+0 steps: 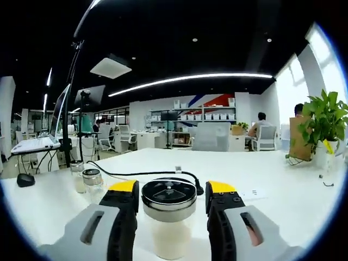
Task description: Rotate the seasoning bottle until the label or dispensing opening points toward the visible target arrow and the bottle remains upright within the marked orientation range
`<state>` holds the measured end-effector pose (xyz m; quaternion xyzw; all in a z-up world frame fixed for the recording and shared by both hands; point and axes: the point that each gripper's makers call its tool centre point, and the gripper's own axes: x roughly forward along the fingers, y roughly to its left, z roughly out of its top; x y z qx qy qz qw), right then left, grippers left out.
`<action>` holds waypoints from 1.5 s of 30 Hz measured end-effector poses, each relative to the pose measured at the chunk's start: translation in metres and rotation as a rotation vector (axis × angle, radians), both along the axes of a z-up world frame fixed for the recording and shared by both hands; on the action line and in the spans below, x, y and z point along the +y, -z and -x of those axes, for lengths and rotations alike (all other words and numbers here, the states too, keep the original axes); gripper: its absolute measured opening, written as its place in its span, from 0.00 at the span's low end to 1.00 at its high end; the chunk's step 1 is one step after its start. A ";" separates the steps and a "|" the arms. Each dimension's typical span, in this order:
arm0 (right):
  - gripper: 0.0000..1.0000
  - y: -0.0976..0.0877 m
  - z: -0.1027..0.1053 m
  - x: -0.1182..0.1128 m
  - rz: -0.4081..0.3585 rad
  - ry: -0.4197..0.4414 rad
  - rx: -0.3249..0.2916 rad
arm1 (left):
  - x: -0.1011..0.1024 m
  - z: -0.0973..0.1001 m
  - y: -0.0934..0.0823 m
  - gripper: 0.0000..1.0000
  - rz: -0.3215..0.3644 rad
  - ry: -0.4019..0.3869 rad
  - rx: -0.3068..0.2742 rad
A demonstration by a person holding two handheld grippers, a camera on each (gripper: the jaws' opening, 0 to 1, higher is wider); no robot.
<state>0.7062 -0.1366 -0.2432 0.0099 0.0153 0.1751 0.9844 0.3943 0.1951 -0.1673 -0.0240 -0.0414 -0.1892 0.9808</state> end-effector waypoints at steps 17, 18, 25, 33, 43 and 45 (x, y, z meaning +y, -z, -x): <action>0.40 0.007 -0.002 0.010 0.030 -0.016 -0.007 | 0.004 0.002 0.001 0.89 0.008 0.000 -0.004; 0.40 0.007 -0.002 0.010 0.031 -0.009 -0.009 | 0.005 0.002 0.000 0.89 0.010 -0.002 -0.005; 0.40 0.007 0.001 0.011 0.028 -0.020 -0.011 | 0.006 0.000 0.002 0.89 0.006 -0.002 0.000; 0.39 0.006 -0.001 0.008 0.027 -0.011 -0.008 | 0.003 -0.001 0.003 0.88 0.005 0.017 0.003; 0.39 -0.011 0.011 0.016 0.060 -0.092 -0.051 | 0.004 -0.005 0.006 0.88 0.010 0.012 0.015; 0.39 -0.020 0.017 0.018 0.078 -0.109 -0.064 | 0.004 -0.005 0.005 0.88 0.009 0.015 0.014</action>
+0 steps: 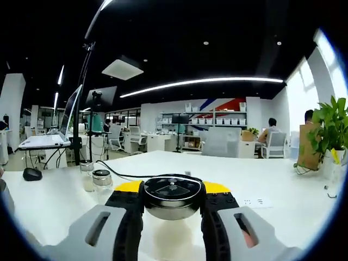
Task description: Rotate the seasoning bottle until the label or dispensing opening points toward the visible target arrow and the bottle remains upright within the marked orientation range
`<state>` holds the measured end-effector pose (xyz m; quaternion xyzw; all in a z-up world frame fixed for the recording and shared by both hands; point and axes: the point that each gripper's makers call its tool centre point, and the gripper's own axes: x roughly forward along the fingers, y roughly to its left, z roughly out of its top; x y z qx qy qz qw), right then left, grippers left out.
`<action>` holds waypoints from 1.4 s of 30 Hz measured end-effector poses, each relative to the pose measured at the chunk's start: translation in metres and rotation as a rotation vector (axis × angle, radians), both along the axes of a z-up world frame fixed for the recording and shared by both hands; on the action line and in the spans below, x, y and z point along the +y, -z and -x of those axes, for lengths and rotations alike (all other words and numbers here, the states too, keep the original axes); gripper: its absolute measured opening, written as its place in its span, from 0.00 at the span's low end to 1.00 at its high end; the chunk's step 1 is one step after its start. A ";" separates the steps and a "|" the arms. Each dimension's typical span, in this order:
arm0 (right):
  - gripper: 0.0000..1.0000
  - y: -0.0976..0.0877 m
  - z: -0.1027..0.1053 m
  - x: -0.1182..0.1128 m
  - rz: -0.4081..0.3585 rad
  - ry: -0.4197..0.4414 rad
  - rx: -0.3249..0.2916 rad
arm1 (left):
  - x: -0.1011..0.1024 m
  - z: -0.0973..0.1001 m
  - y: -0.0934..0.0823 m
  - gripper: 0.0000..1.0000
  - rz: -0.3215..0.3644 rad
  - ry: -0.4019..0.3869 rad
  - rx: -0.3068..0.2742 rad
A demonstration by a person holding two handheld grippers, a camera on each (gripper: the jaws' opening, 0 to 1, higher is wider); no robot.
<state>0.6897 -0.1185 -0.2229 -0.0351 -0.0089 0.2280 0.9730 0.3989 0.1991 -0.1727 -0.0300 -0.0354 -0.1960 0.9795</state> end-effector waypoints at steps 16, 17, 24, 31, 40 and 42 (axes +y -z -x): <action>0.39 -0.015 0.075 -0.002 -0.057 -0.203 0.051 | 0.014 0.002 -0.003 0.88 0.020 -0.045 -0.010; 0.39 -0.015 0.080 -0.002 -0.057 -0.208 0.051 | 0.014 0.002 -0.003 0.88 0.019 -0.045 -0.012; 0.39 -0.019 0.122 -0.003 -0.081 -0.323 0.038 | 0.018 0.003 -0.003 0.88 0.009 -0.049 -0.015; 0.39 -0.012 0.157 -0.001 -0.043 -0.363 0.058 | 0.024 0.000 -0.003 0.88 0.013 -0.073 -0.017; 0.39 -0.003 0.187 0.007 -0.046 -0.425 0.041 | 0.023 0.002 -0.005 0.88 0.017 -0.073 -0.032; 0.39 0.001 0.189 0.008 -0.050 -0.435 0.045 | 0.023 0.002 -0.005 0.88 0.015 -0.072 -0.032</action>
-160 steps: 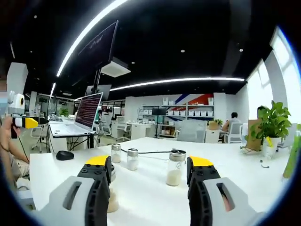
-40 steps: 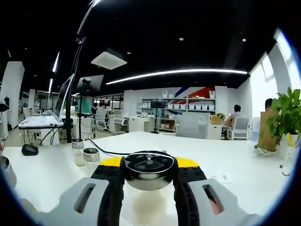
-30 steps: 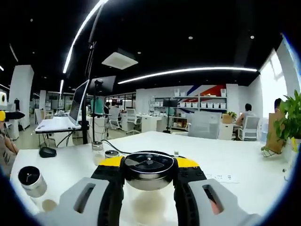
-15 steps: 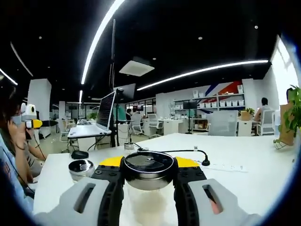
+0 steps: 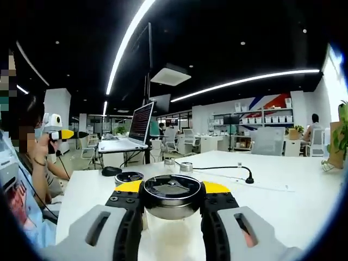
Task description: Rotate the seasoning bottle until the label or dispensing opening points toward the visible target arrow and the bottle remains upright within the marked orientation range
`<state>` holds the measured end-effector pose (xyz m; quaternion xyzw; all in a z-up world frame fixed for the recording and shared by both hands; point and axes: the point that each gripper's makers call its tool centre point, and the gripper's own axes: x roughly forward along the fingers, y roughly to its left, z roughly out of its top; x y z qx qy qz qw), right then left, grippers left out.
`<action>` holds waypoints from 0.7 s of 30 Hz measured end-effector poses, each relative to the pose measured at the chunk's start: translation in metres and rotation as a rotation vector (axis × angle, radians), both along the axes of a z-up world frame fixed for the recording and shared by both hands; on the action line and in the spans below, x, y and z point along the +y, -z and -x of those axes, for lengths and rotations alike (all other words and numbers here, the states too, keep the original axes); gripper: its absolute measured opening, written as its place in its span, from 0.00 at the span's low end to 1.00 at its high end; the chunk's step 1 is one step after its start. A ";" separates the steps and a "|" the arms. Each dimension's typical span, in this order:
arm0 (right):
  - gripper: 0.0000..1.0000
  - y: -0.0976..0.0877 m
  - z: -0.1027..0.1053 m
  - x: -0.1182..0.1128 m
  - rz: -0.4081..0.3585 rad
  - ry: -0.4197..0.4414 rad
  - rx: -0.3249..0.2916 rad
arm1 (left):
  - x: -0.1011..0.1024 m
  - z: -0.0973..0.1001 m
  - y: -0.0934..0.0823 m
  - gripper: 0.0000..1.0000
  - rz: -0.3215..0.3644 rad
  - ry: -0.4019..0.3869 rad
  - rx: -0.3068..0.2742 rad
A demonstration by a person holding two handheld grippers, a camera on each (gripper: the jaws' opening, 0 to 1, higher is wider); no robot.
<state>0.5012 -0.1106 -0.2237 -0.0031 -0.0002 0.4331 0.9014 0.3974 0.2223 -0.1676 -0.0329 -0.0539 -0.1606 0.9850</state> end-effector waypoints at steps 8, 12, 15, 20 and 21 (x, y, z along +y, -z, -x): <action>0.39 0.014 0.012 0.004 0.010 -0.013 0.013 | -0.001 0.000 0.001 0.88 -0.006 0.002 -0.003; 0.39 0.020 0.022 0.010 0.031 -0.038 0.009 | -0.002 0.000 0.002 0.88 -0.007 0.006 0.003; 0.39 0.020 0.027 0.012 0.037 -0.047 -0.003 | -0.003 0.000 0.001 0.88 -0.006 0.008 0.002; 0.39 0.021 0.027 0.008 0.043 -0.035 -0.024 | -0.003 0.003 0.000 0.88 -0.004 0.010 -0.002; 0.39 0.022 0.025 0.007 0.041 -0.030 -0.020 | -0.003 0.003 0.000 0.88 -0.003 0.008 -0.002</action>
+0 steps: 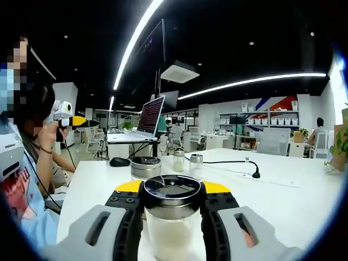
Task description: Rotate the seasoning bottle until the label or dispensing opening points toward the visible target arrow and the bottle remains upright within the marked orientation range
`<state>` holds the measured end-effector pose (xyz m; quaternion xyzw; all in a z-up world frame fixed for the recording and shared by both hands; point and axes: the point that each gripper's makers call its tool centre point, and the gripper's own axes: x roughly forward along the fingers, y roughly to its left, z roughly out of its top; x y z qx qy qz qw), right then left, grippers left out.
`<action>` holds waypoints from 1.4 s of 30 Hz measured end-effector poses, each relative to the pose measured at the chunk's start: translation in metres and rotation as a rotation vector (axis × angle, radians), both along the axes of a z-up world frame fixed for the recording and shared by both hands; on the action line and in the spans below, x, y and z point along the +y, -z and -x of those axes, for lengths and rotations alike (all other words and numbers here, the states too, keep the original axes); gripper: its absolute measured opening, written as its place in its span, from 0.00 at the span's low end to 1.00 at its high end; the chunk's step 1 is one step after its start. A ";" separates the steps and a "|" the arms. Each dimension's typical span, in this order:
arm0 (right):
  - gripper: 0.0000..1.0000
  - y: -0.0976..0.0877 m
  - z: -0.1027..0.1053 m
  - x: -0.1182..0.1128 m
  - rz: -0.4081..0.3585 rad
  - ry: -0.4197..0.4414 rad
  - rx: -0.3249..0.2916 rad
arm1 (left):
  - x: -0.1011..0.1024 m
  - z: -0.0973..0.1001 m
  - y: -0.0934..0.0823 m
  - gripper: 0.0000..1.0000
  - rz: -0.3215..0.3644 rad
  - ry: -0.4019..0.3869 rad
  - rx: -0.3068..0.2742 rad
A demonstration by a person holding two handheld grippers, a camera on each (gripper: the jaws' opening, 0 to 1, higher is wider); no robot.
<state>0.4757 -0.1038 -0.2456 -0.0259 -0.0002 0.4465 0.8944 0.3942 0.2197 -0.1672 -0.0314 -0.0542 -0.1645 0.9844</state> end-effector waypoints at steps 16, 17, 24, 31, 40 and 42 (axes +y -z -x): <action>0.40 0.003 0.001 -0.004 0.011 0.017 0.051 | -0.015 -0.005 0.004 0.88 -0.030 0.024 0.025; 0.40 0.003 0.001 -0.004 0.007 0.021 0.053 | -0.017 -0.005 0.005 0.88 -0.031 0.033 0.030; 0.40 0.004 0.003 -0.006 0.001 0.042 0.055 | -0.022 -0.002 0.006 0.88 -0.042 0.055 0.031; 0.40 0.005 0.001 -0.008 -0.023 0.099 0.063 | -0.012 0.002 0.002 0.88 -0.017 0.022 0.020; 0.40 0.006 -0.004 -0.010 -0.041 0.157 0.057 | -0.013 0.001 0.000 0.88 -0.020 0.020 0.009; 0.40 0.007 -0.005 -0.011 -0.044 0.170 0.063 | -0.013 0.001 0.001 0.88 -0.028 0.022 0.012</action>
